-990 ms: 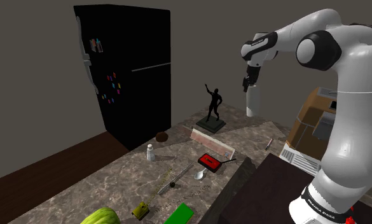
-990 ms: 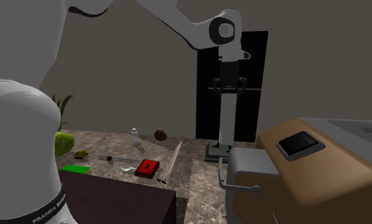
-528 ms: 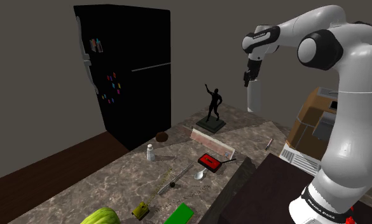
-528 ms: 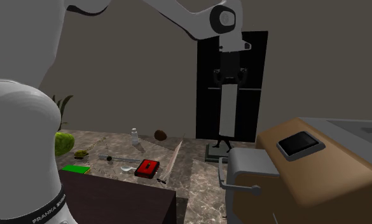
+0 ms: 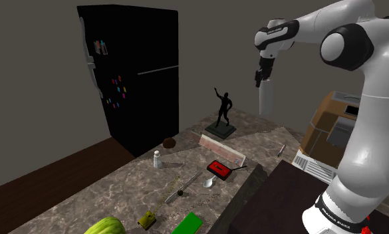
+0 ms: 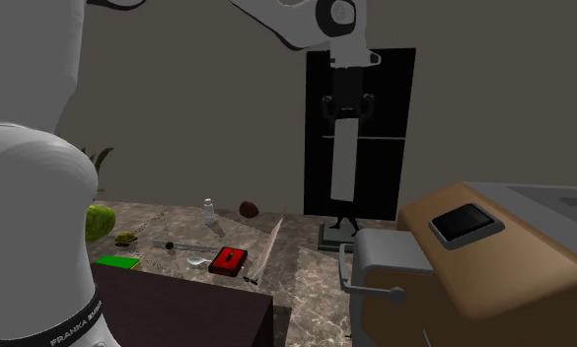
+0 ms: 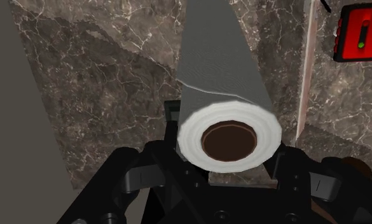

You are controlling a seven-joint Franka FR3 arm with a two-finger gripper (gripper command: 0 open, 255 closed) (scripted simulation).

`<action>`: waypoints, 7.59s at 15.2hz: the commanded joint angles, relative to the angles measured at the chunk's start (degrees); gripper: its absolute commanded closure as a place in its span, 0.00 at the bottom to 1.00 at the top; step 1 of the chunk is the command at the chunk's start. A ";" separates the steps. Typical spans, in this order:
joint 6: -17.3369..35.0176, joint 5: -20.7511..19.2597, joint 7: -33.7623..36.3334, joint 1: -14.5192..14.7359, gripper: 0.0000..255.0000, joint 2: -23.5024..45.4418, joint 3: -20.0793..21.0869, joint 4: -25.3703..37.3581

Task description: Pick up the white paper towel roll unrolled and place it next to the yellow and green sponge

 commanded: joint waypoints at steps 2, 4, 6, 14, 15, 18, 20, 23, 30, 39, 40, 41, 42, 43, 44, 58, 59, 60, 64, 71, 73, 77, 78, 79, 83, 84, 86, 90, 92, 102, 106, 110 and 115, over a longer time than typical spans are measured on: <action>1.98 -2.68 3.99 3.23 1.00 -5.76 0.63 -7.31; 3.01 -4.40 6.83 5.02 1.00 -9.39 1.36 -11.71; 3.79 -5.99 9.76 6.60 1.00 -12.82 2.31 -15.72; 5.09 -10.34 21.71 11.36 1.00 -24.46 7.77 -28.57; 5.10 -10.63 23.18 11.86 1.00 -25.67 8.59 -29.85; 5.00 -11.12 27.53 13.30 1.00 -29.01 11.20 -33.33; 4.85 -11.19 30.39 14.30 1.00 -30.97 13.00 -35.32; 4.54 -10.94 34.63 15.83 1.00 -33.50 15.80 -37.83; 3.63 -9.11 44.39 19.76 1.00 -37.38 22.61 -41.45; 2.58 -5.70 56.95 25.04 1.00 -37.84 31.76 -41.43; 2.48 -5.36 58.37 25.62 1.00 -37.57 32.78 -41.10; 2.39 -5.04 59.79 26.18 1.00 -37.23 33.80 -40.70; 2.30 -4.73 61.21 26.73 1.00 -36.83 34.82 -40.25; 2.21 -4.46 62.64 27.27 1.00 -36.36 35.84 -39.73; 2.12 -4.21 64.08 27.79 1.00 -35.83 36.86 -39.14; 12.48 -4.50 66.12 28.16 1.00 -32.37 38.38 -46.14; 13.30 -4.57 66.22 28.14 1.00 -32.04 38.44 -46.63; 14.12 -4.65 66.32 28.13 1.00 -31.69 38.50 -47.12; 17.44 -5.01 66.77 28.04 1.00 -30.15 38.77 -48.94; 23.33 -5.99 67.80 27.79 1.00 -26.87 39.23 -51.65; 25.03 -6.37 68.16 27.70 1.00 -25.79 39.36 -52.31; 28.44 -7.31 69.00 27.49 1.00 -23.45 39.59 -53.47; 29.29 -7.58 69.24 27.43 1.00 -22.82 39.64 -53.72; 30.15 -7.88 69.49 27.37 1.00 -22.18 39.69 -53.97; 33.54 -9.26 70.64 27.13 1.00 -19.48 39.83 -54.79; 34.39 -9.66 70.97 27.07 1.00 -18.77 39.85 -54.96; 36.06 -10.54 71.67 26.96 1.00 -17.30 39.85 -55.26; 39.37 -12.62 73.31 26.81 1.00 -14.21 39.72 -55.67; 40.98 -13.83 74.26 26.78 1.00 -12.58 39.55 -55.78; 44.78 -17.21 76.87 27.02 1.00 -8.47 38.71 -55.77; 44.78 -17.21 76.86 27.02 0.00 -8.47 38.71 -55.77; 44.78 -17.21 76.86 27.02 0.00 -8.47 38.71 -55.77; 37.20 -11.21 72.59 26.85 0.00 -16.23 40.26 -55.42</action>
